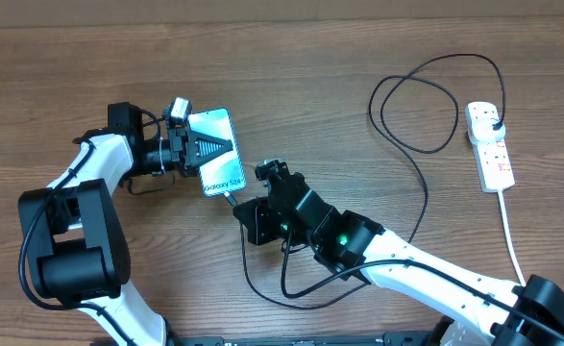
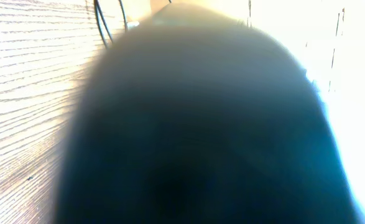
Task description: Plug charger to phone and switch on socket
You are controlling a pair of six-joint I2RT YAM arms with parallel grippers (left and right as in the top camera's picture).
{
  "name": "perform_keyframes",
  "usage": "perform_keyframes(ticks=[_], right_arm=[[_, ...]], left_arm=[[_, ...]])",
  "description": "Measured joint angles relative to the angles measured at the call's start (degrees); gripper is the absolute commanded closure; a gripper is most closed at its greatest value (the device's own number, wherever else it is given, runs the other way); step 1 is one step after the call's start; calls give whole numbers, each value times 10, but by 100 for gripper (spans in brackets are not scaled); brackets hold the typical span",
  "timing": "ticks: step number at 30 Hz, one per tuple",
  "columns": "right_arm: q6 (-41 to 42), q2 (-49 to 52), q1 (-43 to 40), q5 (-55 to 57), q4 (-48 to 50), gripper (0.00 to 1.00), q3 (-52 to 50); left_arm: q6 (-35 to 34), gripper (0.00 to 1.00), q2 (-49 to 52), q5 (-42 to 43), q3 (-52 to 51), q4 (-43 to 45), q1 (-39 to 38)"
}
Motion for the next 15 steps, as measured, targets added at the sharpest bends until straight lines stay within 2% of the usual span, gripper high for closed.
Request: perform_keyframes(ticks=[15], right_arm=[[-40,0,-3,0,-17,96,0]], left_arm=[[0,96,0,0,0,-19,0]])
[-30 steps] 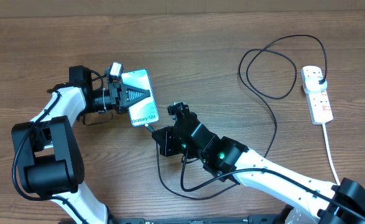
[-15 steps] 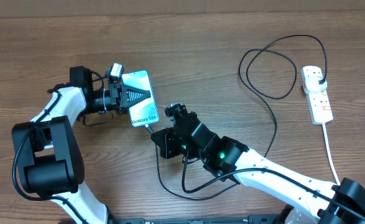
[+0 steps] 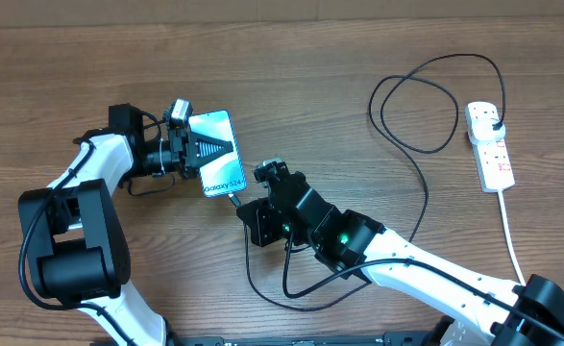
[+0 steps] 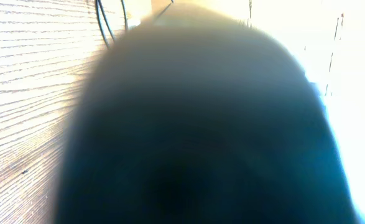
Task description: Plug charger to phone and switch on socket
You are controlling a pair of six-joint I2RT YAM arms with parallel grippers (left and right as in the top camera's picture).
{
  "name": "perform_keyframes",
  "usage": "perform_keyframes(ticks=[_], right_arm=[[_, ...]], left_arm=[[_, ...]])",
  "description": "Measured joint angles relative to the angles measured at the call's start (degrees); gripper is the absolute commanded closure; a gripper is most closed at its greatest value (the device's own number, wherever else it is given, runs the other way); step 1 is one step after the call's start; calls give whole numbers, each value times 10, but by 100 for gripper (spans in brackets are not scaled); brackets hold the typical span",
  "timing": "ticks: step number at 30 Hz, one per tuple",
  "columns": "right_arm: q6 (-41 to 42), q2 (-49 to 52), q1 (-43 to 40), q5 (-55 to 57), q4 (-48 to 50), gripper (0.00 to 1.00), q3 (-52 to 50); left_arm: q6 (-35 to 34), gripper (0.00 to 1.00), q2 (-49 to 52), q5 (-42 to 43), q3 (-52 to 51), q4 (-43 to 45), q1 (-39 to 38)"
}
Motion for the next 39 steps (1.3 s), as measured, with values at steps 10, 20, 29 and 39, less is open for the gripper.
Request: perform_keyframes(ticks=[10,20,29,39], right_arm=[[-3,0,0,0,-5,96,0],[-3,0,0,-1,-5,96,0],[-4,0,0,-3,-9,96,0],[-16,-1,0,-31,-27,96,0]], left_arm=[[0,96,0,0,0,0,0],[0,96,0,0,0,0,0],[0,96,0,0,0,0,0],[-12,96,0,0,0,-7,1]])
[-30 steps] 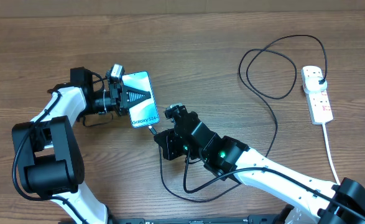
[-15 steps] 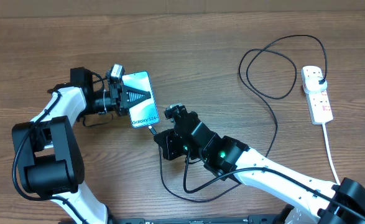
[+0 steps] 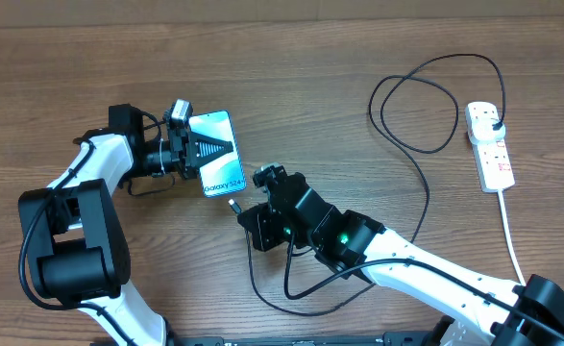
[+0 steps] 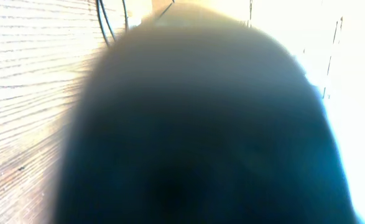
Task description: Plug charger to phone and switch on socket
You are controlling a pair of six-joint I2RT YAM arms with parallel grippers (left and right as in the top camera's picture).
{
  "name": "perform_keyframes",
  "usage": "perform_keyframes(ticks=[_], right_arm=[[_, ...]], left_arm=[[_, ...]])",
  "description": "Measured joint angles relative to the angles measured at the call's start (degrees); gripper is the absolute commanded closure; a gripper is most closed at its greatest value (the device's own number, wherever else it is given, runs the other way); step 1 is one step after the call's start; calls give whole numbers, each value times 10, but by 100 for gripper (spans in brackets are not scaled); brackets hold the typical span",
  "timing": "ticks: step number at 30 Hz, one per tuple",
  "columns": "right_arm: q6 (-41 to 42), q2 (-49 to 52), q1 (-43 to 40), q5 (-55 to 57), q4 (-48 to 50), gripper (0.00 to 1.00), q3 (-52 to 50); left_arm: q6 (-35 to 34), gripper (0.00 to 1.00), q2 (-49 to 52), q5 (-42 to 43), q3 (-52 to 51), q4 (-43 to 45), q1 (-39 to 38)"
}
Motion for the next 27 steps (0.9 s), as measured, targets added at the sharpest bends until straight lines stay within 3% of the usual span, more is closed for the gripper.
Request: perform_keyframes(ticks=[11,27], right_arm=[[-4,-64,1,3,-74,96,0],[26,-46,52,62,-13,96,0]], left_arm=[[41,96,0,2,0,-102,28],[63,96,0,2,0,-115,26]])
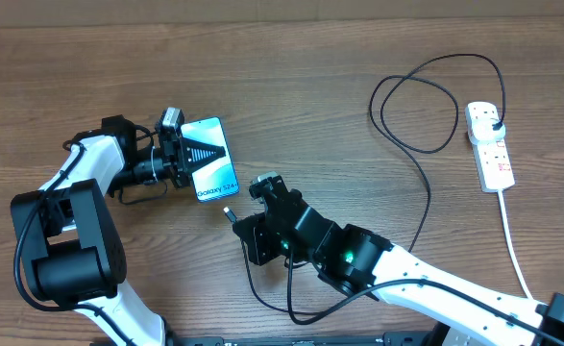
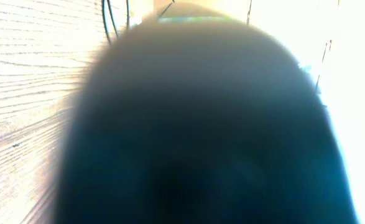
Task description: Plug charger to phone and switch on socket
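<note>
A phone (image 1: 214,173) with a teal screen is tilted above the table at centre left, and my left gripper (image 1: 193,156) is shut on it, one black finger lying across the screen. In the left wrist view the phone (image 2: 201,124) is a dark blur filling the frame. My right gripper (image 1: 233,219) sits just below the phone's lower end, shut on the charger plug (image 1: 228,211), whose tip stands a short gap from the phone. The black cable (image 1: 426,183) loops from there to the white socket strip (image 1: 488,144) at the far right.
Cable slack hangs in a loop (image 1: 262,293) under the right arm near the table's front edge. Another large loop of cable (image 1: 416,96) lies at the back right beside the strip. The strip's white lead (image 1: 512,240) runs toward the front right.
My left gripper and the phone have shifted left and slightly down. My right gripper with the plug has moved a little down and left. The plug tip is apart from the phone.
At first the plug tip was right at the phone's lower end, held by the right gripper, with the left gripper holding the phone. It stayed close, then stood slightly off the phone. Now both grippers sit further left with a gap between plug and phone.
</note>
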You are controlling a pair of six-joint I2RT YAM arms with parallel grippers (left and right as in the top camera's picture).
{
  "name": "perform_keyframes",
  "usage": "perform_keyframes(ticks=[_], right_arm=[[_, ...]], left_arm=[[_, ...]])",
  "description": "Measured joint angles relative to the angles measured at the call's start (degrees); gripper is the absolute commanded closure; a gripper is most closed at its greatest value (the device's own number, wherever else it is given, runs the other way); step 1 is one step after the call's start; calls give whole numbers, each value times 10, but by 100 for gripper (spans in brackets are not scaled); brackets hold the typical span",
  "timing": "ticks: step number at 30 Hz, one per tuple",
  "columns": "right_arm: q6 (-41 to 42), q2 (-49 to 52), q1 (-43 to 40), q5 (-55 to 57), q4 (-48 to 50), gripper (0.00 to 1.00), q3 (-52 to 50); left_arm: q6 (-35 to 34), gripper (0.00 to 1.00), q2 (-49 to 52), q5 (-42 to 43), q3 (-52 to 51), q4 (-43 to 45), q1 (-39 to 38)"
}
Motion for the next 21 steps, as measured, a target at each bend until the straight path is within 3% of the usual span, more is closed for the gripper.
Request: perform_keyframes(ticks=[21], right_arm=[[3,17,3,14,51,96,0]], left_arm=[[2,96,0,1,0,3,-17]])
